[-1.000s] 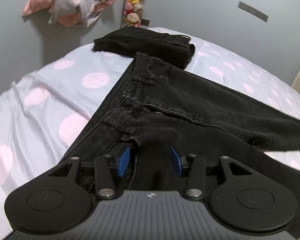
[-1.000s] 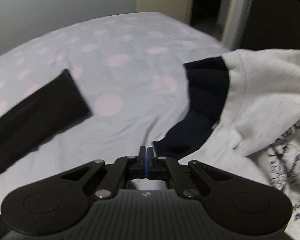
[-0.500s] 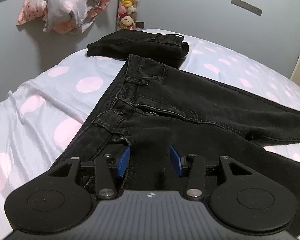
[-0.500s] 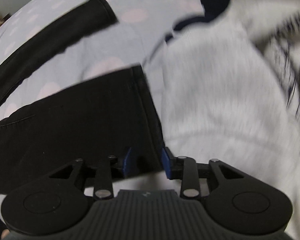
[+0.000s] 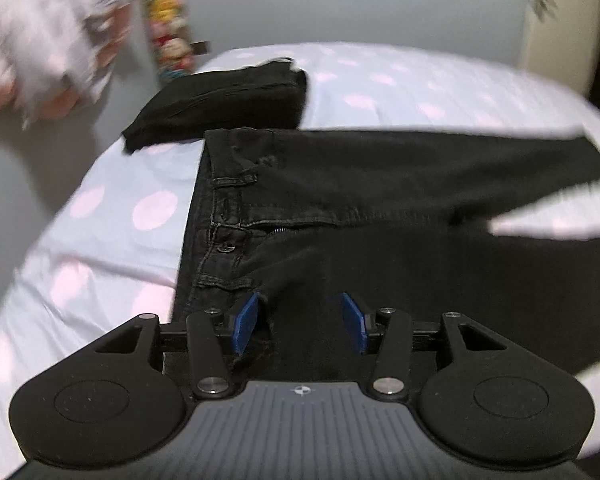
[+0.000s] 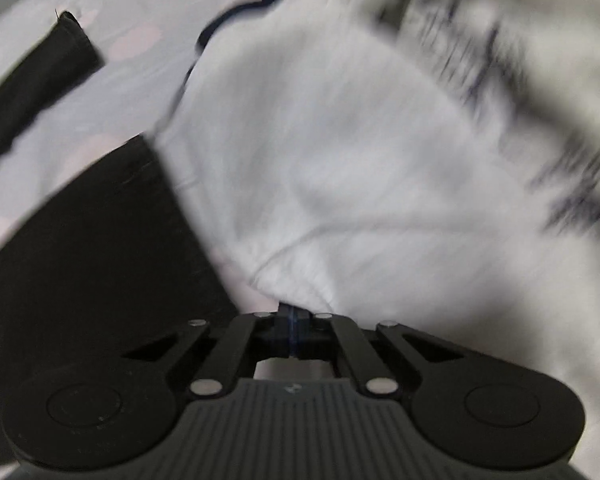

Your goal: Fold clothes

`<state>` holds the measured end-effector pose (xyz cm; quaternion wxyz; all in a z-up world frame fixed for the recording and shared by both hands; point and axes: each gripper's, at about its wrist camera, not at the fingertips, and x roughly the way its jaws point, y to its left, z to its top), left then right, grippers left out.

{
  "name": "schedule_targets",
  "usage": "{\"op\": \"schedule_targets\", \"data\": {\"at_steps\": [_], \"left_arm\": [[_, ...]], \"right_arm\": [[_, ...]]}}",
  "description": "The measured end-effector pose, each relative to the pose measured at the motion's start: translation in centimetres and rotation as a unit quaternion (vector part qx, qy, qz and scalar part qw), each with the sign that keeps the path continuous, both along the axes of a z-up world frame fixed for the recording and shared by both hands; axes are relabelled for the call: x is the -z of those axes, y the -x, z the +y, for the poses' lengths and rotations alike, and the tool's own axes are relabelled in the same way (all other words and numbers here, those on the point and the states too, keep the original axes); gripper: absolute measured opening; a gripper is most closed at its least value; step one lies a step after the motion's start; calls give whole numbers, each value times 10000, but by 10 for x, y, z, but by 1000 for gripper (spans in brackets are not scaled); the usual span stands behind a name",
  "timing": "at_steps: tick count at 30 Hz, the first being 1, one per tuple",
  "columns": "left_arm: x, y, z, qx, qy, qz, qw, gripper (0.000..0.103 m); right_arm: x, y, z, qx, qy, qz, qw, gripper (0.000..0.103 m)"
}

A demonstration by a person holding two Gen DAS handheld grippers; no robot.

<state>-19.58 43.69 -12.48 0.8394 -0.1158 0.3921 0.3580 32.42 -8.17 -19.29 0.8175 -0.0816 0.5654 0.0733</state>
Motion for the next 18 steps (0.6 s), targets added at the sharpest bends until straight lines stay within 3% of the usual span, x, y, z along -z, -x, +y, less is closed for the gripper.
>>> {"op": "schedule_targets", "data": {"at_steps": [2,4,9,11,13,18], "left_arm": [[-2,-1,-4,376,-141,403,9984,55],[0,-3,-8,750,-202,773,9940,57],[9,-8,-22,1520,-452,1683,9729,57],[11,-9,-29,1778,-531,1919,9637,57],[14,-8,-35,2023,-556,2105,9548,57],[30,-9,-44,2546,-586,2657,9280,58]], "right_arm": [[-8,2,-4,-252,-495,290,9980,0],[-20,11,4,-759,-686,386,9940,8],[-63,28,36,-1920,-21,126,9813,9],[-88,30,39,-2325,118,52,9725,14],[-112,37,46,-2834,469,-136,9578,28],[-128,52,56,-4043,1246,-393,9052,32]]}}
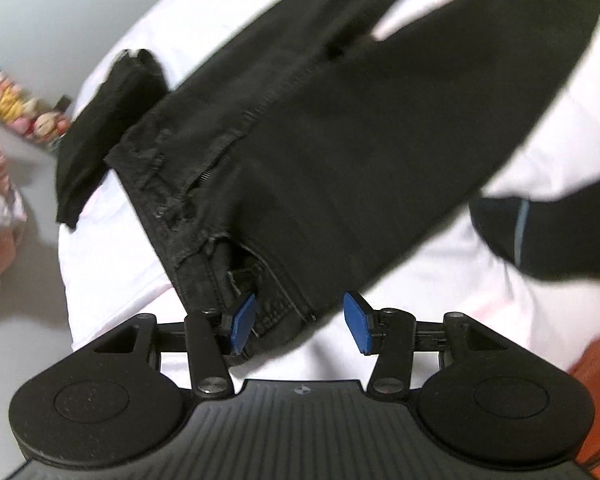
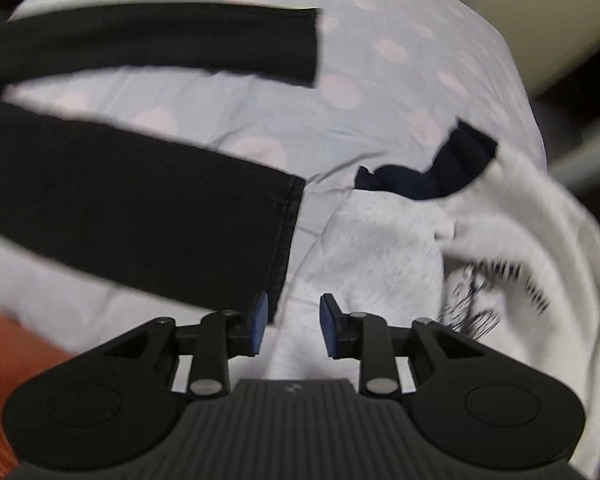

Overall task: Fold clothes
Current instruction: 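Grasp the black jeans waist with the left gripper while the right gripper grasps the leg hem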

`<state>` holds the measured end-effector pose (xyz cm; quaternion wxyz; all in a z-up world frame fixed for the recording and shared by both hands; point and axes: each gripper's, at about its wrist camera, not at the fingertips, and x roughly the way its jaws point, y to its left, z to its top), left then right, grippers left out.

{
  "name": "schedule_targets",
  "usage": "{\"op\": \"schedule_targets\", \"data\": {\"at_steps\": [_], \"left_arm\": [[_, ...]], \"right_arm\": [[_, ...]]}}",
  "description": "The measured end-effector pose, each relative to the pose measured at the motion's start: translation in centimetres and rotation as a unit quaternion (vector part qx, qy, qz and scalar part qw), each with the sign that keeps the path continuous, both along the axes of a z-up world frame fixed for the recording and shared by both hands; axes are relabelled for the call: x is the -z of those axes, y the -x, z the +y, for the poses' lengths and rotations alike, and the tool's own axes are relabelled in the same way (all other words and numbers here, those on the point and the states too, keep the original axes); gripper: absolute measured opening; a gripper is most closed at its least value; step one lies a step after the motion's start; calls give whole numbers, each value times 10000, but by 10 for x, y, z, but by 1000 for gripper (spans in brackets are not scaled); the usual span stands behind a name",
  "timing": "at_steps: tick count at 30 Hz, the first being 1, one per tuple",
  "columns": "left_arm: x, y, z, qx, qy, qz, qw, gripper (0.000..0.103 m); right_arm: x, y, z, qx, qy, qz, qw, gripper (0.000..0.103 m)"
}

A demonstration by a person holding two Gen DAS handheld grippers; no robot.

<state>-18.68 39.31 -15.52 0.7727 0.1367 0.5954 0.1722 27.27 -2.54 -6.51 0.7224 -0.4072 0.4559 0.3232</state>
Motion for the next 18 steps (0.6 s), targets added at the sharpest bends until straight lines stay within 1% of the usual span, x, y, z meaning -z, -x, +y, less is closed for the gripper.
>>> {"op": "schedule_targets", "data": {"at_steps": [2,3,4,7,11,13,15,18], "left_arm": [[9,-2,-1,180,-61,216,9996,58],[13,-3,-2,262,-92,302,9992,58],[17,-4,-2,344,-123,389,9986,58],[29,-7,-2,493,-223,594,9968,58],[47,-6,-3,731,-411,928,9921,58],[55,-5,-4,794,-587,1036,9897,58],[63,-4,-4,824,-732,1107,9877,58],[71,-5,-3,798,-887,1143,9863,58]], "right_arm": [[8,12,3,-655,244,-188,9974,35],[17,17,6,-913,332,-267,9949,39],[27,22,7,-1160,406,-334,9919,42],[56,35,9,-1848,637,-502,9794,44],[95,38,1,-2319,1026,-494,9660,44],[113,38,-1,-2454,1165,-460,9613,47],[128,36,0,-2483,1191,-348,9607,51],[151,33,4,-2540,1218,-223,9593,51]]}}
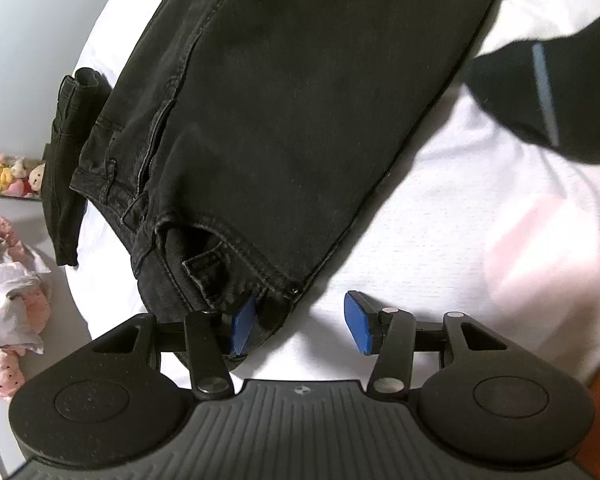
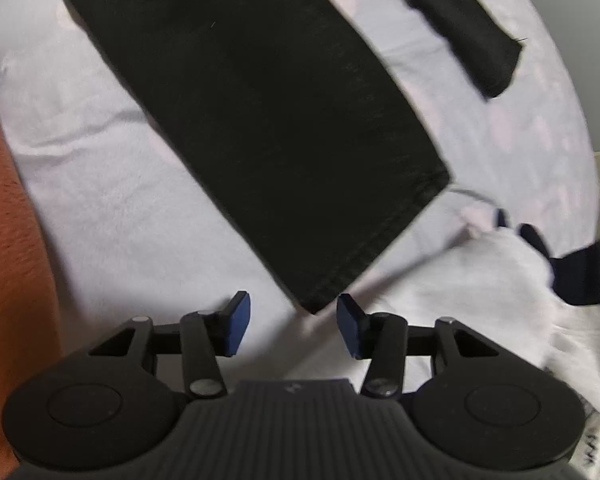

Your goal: Fold clothes

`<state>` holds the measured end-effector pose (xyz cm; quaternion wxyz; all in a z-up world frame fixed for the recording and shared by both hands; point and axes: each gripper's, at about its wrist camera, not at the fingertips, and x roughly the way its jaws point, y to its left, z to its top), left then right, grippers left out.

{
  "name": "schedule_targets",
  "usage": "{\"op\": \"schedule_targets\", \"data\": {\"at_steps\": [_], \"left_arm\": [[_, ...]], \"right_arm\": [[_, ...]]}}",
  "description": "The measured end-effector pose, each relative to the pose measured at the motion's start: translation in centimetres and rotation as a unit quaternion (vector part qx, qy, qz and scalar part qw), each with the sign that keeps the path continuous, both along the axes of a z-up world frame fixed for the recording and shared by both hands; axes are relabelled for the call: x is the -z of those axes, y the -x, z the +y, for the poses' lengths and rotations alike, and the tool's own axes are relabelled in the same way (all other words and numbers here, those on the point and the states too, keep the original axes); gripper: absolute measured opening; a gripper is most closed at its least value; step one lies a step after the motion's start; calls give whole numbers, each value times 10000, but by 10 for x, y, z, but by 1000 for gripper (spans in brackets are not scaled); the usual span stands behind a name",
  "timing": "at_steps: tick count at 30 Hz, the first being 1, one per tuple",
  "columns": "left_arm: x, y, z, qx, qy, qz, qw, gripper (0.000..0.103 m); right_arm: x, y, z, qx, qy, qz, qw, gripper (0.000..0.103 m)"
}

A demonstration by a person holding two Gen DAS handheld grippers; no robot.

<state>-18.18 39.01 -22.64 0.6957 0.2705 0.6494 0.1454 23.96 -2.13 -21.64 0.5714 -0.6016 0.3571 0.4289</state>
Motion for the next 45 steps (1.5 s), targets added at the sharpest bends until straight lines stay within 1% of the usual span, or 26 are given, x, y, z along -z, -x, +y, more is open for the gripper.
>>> {"op": "schedule_targets", "data": {"at_steps": [2,4,8,9,10,11,12,13,14,16,20,23,25,26,27,28,30,32,34,36,39,42,45], "left_arm": [[4,-2,1,-42,-109,-46,9999,58],[6,-5,0,-62,-224,-116,9997,58],[9,-8,-4,-99,-360,-309,9988,58],[10,-8,-5,-96,-389,-350,9986,58],[10,-7,-5,-80,-419,-373,9984,58],[11,-6,-7,-35,-456,-392,9982,58],[11,-4,-8,4,-481,-384,9981,58],[12,-3,-9,42,-504,-374,9980,58],[12,-1,-11,81,-527,-363,9979,58],[13,2,-12,126,-565,-346,9977,59],[18,4,-14,205,-691,-353,9968,60],[25,4,-16,279,-848,-359,9954,60],[30,-1,-15,187,-1076,-424,9931,59],[31,-3,-15,116,-1106,-459,9927,51],[32,-5,-15,45,-1125,-493,9924,37],[32,-8,-15,-26,-1145,-527,9920,34],[27,-7,-16,-99,-1273,-657,9896,25],[16,-3,-19,-76,-1413,-837,9864,22],[-6,2,-19,-176,-1543,-1174,9809,22],[-30,2,-18,-327,-1579,-1482,9757,22],[-61,-5,-7,-654,-1407,-1840,9706,21],[-83,-17,6,-942,-1283,-2105,9645,22],[-104,-28,21,-1275,-1089,-2363,9571,22]], "right_arm": [[12,1,3,-121,-33,-38,9999,51],[22,3,6,-273,-130,-212,9993,51],[27,9,10,-550,-377,-559,9962,48],[24,10,11,-507,-465,-602,9958,34],[21,11,12,-463,-552,-644,9953,25],[18,12,12,-419,-640,-686,9947,22],[13,12,13,-354,-752,-722,9939,12],[4,11,14,-263,-893,-752,9928,7],[-5,10,15,-158,-1062,-800,9910,5],[-28,6,17,31,-1457,-942,9848,4],[-74,5,24,278,-2123,-1346,9675,4],[-95,5,34,333,-2360,-1585,9582,4],[-104,9,40,355,-2433,-1743,9535,3],[-107,11,43,373,-2453,-1812,9516,3],[-109,13,46,385,-2454,-1872,9504,3],[-111,15,47,388,-2429,-1921,9501,3],[-116,22,48,382,-2351,-2006,9503,3],[-120,27,46,397,-2326,-2086,9491,3],[-123,29,42,436,-2332,-2172,9469,3],[-126,25,38,559,-2382,-2292,9421,3],[-133,19,41,761,-2473,-2405,9355,3],[-137,12,50,901,-2538,-2507,9298,3],[-137,0,61,1012,-2523,-2587,9269,3]]}}
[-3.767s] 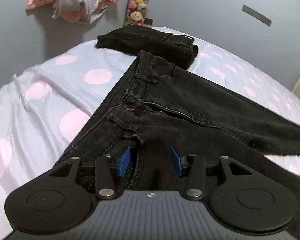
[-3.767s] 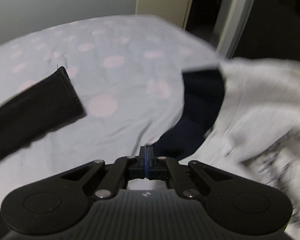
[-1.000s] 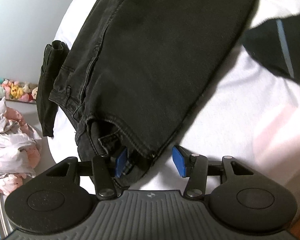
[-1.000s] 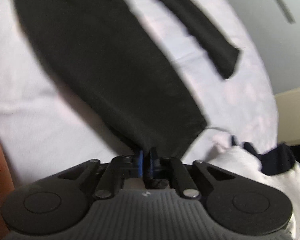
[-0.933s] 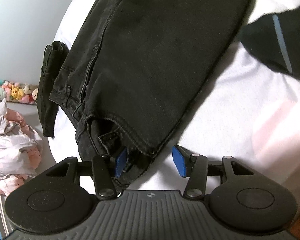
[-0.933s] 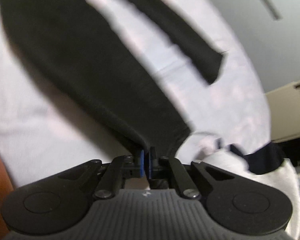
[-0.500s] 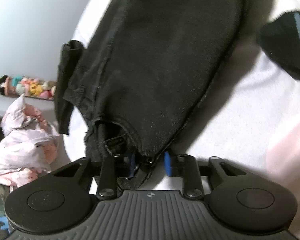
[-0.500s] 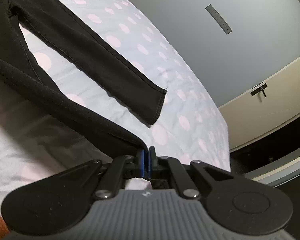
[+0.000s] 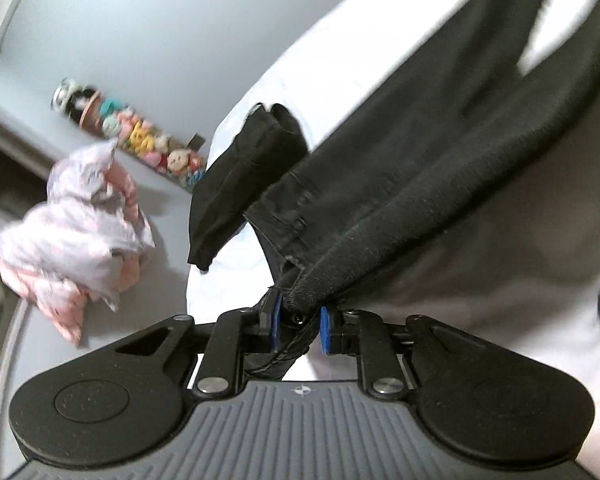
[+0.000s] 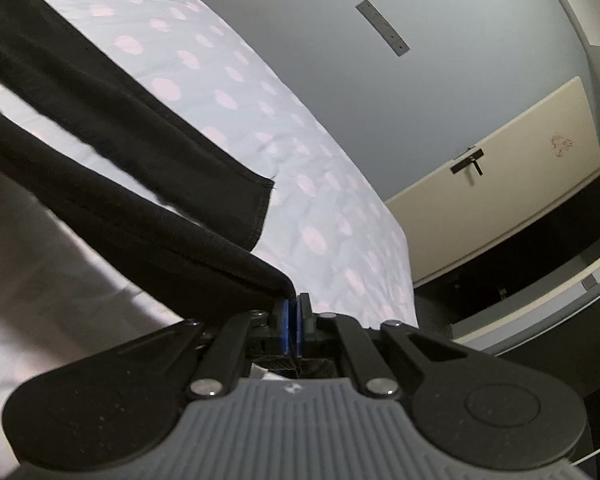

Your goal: Fold clothes

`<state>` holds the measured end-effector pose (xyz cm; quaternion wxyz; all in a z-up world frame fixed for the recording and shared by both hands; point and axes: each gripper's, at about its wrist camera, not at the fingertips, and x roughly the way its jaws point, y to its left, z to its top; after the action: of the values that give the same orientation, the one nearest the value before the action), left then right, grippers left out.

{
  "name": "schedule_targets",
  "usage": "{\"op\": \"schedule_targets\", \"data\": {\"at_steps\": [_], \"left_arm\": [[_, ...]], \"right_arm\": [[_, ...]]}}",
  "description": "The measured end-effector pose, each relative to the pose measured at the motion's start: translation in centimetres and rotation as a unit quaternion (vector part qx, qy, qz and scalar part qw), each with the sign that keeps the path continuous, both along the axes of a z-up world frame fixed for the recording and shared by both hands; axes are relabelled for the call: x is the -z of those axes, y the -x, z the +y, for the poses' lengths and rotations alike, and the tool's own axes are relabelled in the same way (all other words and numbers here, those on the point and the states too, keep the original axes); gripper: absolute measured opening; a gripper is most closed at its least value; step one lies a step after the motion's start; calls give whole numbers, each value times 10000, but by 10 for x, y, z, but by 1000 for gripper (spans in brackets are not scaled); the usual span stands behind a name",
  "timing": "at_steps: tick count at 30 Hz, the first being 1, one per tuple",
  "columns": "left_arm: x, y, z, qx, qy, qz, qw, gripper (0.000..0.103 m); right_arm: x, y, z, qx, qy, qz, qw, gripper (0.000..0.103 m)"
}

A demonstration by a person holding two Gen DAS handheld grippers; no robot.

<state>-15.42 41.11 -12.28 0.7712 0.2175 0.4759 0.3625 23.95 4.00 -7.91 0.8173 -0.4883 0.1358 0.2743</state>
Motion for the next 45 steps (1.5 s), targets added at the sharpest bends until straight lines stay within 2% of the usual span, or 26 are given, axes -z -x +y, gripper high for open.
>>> {"op": "schedule_targets", "data": {"at_steps": [5,12,17,26,33,36,39,40,42,43,44,45], "left_arm": [[-34,-25,32,-419,499,-400,9971,22],[-57,-83,88,-820,769,-439,9927,22],[-35,-127,139,-984,930,-127,9907,22],[42,-190,215,-1055,1317,440,9847,23],[68,-196,229,-971,1366,396,9851,23],[67,-189,224,-915,1263,247,9875,24],[59,-184,220,-915,1268,49,9877,25],[53,-181,219,-952,1300,-53,9869,25],[41,-177,215,-1019,1357,-258,9852,27],[34,-176,213,-1035,1386,-359,9843,29],[28,-175,212,-1061,1399,-425,9835,36],[21,-173,210,-1096,1349,-506,9835,54]], "right_arm": [[0,-31,28,245,-61,54,9997,3],[6,-93,98,359,-36,-8,9993,3],[14,-141,156,325,98,45,9994,3],[91,-219,261,403,978,356,9937,3],[142,-242,295,583,1297,429,9889,4],[148,-243,299,705,1195,424,9894,5],[137,-238,290,896,822,480,9914,14],[129,-236,287,921,653,465,9925,29],[113,-225,278,946,256,289,9948,51],[104,-219,272,967,78,220,9950,54],[96,-212,265,1004,-61,206,9947,54],[88,-206,258,1041,-201,191,9942,55]]}}
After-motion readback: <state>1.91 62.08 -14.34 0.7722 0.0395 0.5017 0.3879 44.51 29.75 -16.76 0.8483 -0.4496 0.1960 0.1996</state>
